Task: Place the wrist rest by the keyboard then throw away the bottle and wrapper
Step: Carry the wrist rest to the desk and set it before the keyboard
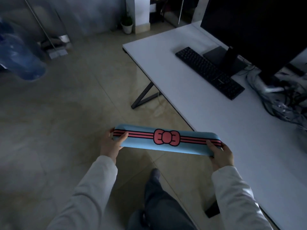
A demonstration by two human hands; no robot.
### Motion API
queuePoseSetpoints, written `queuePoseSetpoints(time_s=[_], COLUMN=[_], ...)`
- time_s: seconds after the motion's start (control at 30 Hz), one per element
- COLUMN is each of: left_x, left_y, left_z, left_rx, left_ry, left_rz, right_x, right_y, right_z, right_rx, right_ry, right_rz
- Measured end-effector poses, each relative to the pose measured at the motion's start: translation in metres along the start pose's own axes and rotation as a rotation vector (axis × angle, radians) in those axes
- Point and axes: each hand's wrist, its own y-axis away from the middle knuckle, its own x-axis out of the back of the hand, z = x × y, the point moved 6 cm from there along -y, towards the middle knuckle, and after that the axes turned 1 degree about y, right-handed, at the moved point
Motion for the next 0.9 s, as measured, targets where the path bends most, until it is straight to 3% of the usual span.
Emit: queuePoseSetpoints(time_s=[0.5, 0.9], left_x=[-0.118, -0.235], left_y=[-0.132, -0.236], left_z=[0.095, 0.142], left_rx=[-0.05, 0.008], left_ry=[-0.188, -0.335], left_rz=[-0.021, -0.337], right_x=[-0.071, -0.084], right_y=[-0.129, -0.168], right_z=[-0.088, -0.093], right_rx=[-0.073, -0.134], right_ry=[-0.166, -0.336], right_rz=[0.103, 0.391])
